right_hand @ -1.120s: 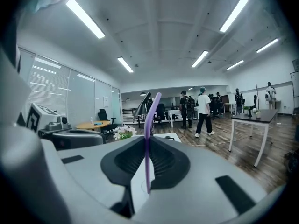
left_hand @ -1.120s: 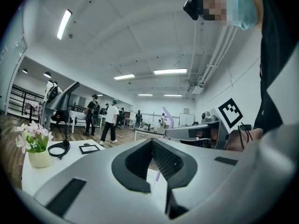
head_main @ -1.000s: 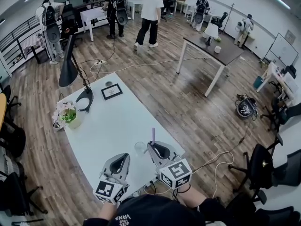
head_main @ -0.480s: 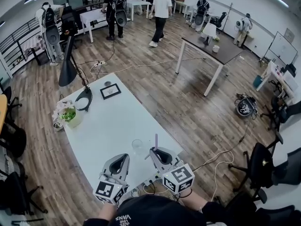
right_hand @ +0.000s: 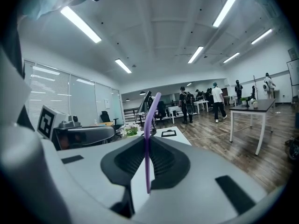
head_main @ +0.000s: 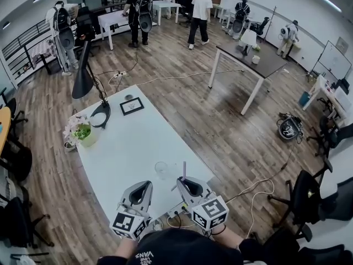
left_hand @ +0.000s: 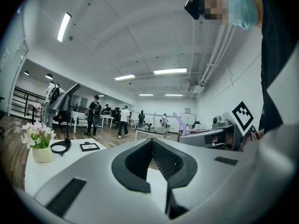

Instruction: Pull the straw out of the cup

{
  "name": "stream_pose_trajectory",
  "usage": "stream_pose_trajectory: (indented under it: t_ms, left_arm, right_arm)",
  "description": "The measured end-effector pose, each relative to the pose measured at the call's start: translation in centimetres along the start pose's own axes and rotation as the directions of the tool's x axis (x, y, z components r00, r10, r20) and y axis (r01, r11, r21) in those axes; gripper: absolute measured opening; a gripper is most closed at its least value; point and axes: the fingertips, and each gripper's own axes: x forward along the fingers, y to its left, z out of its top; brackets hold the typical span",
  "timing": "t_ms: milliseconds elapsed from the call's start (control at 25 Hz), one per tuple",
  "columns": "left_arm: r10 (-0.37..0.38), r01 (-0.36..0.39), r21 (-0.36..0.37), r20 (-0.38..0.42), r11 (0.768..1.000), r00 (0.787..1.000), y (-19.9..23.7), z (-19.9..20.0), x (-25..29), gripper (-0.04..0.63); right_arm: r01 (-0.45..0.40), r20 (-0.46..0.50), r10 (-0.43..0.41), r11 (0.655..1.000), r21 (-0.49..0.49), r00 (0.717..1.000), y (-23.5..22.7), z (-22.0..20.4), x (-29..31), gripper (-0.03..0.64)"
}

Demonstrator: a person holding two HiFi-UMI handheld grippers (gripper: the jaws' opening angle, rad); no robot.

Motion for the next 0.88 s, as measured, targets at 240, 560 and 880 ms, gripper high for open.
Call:
stream_pose_trajectory:
  t_ms: [240,560,880]
  left_arm:
    - [0.004,-0.004,0.000,0.001,1.000,1.000,-0.14,-0.17,-0.37,0.011]
    - [0.014,-0.014,0.002,-0.001,1.000,1.000,0.13,0.02,-0.29,0.011]
    - [0.014,-0.014,-0.007,-0.009,1.000,1.000,0.12,-0.01,-0.04,0.011]
  right_arm:
    - [0.001,0.000,-0.001,1.000,-0.007,1.000,0.15,0.05,-0.02,0.040]
    - [-0.002,0.001,0.002,1.000,-0.006,1.000,-0.02,0.24,0.14,0.040]
    - [-0.004,0.004,0.004,1.000,-0.008,1.000,-0.21,0.47,0.34,0.040]
